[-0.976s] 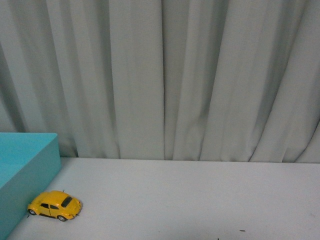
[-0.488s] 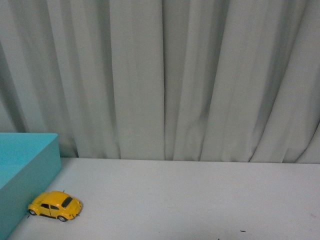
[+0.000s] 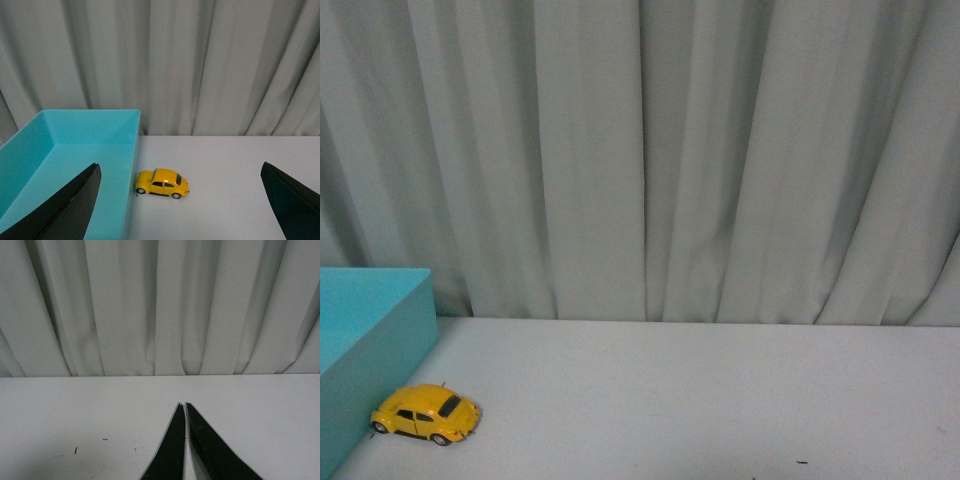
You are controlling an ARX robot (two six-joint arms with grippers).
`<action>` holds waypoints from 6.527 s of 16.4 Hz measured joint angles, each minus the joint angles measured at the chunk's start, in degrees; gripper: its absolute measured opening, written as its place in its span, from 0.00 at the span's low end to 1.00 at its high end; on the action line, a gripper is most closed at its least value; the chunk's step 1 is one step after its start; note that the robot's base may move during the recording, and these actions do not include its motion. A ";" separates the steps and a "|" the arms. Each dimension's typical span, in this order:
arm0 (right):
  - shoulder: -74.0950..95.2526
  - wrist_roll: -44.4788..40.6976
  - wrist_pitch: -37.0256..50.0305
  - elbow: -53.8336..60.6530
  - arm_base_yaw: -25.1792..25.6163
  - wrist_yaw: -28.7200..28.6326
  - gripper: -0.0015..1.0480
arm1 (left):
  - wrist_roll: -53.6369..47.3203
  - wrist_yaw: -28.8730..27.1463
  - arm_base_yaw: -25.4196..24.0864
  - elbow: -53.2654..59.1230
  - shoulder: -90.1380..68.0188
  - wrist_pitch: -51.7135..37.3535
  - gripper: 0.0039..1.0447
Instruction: Wind up and store yellow beetle toy
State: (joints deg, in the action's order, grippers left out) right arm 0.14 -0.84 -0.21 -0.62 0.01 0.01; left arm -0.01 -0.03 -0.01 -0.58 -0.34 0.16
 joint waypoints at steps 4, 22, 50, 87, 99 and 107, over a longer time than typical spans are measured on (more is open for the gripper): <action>0.00 0.00 0.00 0.00 0.00 0.02 0.28 | 0.00 0.00 0.00 0.00 0.00 0.00 0.94; 0.07 0.00 0.00 0.00 0.00 0.00 0.94 | -7.48 6.86 -18.08 -31.45 -65.33 -16.02 0.94; 0.07 0.00 0.00 0.00 0.00 0.02 0.94 | -92.96 -3.02 -0.52 -82.97 -118.71 33.11 0.94; 0.07 0.02 0.00 0.00 0.00 0.00 0.94 | -40.61 12.35 -19.67 -99.14 -109.50 43.91 0.30; 0.07 0.02 0.00 0.00 0.00 0.02 0.94 | -22.64 -4.74 -23.12 -92.11 -124.87 35.12 0.30; 0.07 0.02 0.00 0.00 0.00 0.00 0.94 | -24.37 -7.54 -22.38 -92.17 -128.87 32.79 0.30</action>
State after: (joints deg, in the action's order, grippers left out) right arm 0.21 -0.82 -0.21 -0.62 0.01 0.01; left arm -24.38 -7.57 -22.39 -92.75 -129.21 32.95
